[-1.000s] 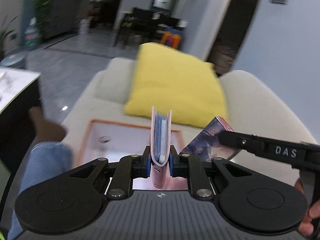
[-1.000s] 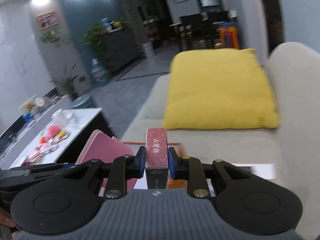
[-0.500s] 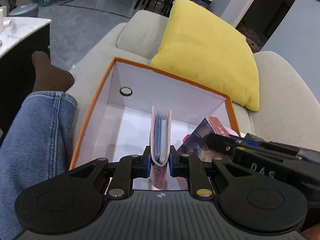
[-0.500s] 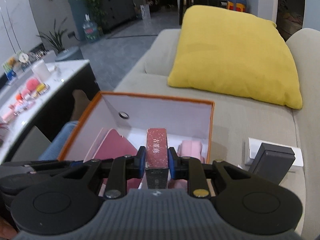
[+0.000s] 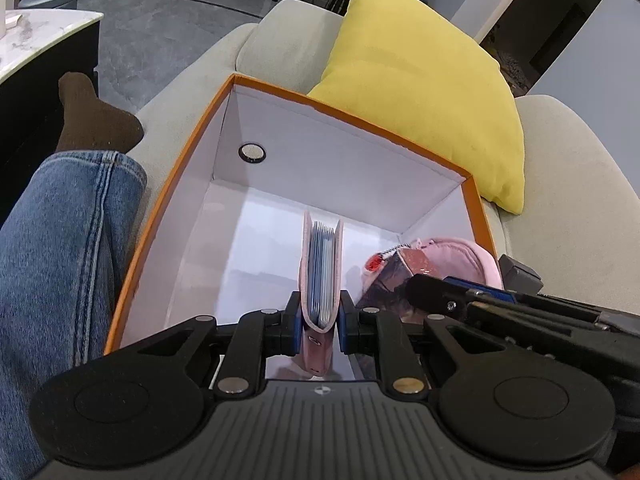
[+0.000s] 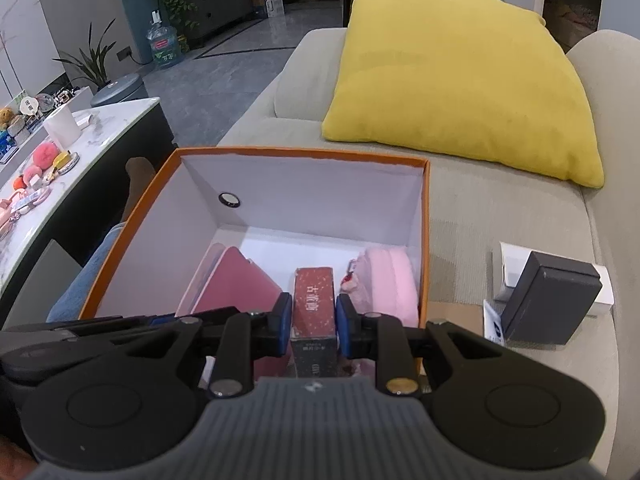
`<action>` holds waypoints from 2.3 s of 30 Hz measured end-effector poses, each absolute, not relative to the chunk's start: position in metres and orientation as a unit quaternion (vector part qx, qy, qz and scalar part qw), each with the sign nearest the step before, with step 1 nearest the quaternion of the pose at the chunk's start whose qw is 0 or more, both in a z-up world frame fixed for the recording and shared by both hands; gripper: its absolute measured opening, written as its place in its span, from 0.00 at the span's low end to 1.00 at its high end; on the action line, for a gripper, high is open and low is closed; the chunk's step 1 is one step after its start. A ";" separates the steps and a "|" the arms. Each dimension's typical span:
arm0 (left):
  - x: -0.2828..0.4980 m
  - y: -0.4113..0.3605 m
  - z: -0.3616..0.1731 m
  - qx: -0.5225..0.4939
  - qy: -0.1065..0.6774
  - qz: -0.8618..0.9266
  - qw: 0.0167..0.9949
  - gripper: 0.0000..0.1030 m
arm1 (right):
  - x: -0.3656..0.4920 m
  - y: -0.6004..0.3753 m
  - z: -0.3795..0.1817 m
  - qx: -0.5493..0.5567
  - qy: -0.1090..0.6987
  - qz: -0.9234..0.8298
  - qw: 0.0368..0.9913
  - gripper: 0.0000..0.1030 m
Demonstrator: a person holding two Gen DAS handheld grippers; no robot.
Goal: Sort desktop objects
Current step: 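Lower the picture box and open the right gripper while the left lowers and releases the card holder, then grasp the white lotion tube with the right gripper while the left grasps a thin card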
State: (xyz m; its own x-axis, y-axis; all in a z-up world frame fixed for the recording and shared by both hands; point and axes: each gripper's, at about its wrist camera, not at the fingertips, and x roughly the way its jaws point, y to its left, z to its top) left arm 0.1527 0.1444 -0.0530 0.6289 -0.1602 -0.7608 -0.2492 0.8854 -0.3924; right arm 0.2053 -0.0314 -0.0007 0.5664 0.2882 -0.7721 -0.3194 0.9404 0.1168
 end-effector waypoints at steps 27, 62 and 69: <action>0.150 0.103 -0.042 -0.072 0.460 -0.095 0.880 0.25 | 0.221 -0.053 0.023 -0.091 0.424 0.201 0.878 0.24; 0.152 0.116 -0.024 -0.142 0.423 -0.088 0.891 0.43 | 0.198 -0.098 0.048 -0.001 0.410 0.221 0.885 0.40; 0.146 0.096 0.008 -0.114 0.388 -0.099 0.909 0.43 | 0.188 -0.151 0.055 0.019 0.397 0.169 0.902 0.40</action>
